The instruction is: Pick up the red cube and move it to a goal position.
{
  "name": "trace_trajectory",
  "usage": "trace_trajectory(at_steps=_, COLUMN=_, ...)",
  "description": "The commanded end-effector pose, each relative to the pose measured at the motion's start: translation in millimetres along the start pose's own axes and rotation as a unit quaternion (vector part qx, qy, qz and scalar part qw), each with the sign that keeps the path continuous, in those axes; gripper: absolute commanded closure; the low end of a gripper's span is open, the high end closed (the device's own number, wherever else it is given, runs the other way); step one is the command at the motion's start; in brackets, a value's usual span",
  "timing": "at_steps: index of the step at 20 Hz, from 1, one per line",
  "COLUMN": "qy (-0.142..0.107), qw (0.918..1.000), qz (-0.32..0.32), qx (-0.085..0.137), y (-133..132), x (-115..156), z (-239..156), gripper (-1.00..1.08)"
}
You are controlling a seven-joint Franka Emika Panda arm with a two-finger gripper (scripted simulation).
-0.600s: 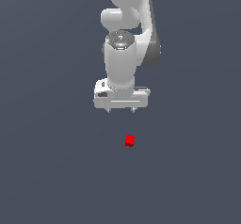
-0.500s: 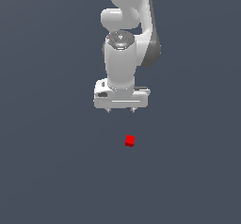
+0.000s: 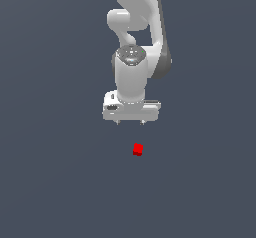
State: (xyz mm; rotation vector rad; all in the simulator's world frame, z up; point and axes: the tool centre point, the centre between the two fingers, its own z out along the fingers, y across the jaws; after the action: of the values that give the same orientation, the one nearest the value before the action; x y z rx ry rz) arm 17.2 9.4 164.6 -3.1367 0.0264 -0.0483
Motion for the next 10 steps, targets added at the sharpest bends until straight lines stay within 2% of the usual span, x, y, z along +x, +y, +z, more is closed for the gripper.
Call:
trace_trajectory(at_steps=1, qy=-0.002, qw=1.0, qz=0.009, qx=0.0, y=-4, x=4, z=14, gripper=-0.92)
trace_trajectory(at_steps=10, qy=-0.009, qw=0.9983, qz=0.057, qx=-0.003, y=-23, x=26, z=84, gripper=-0.92)
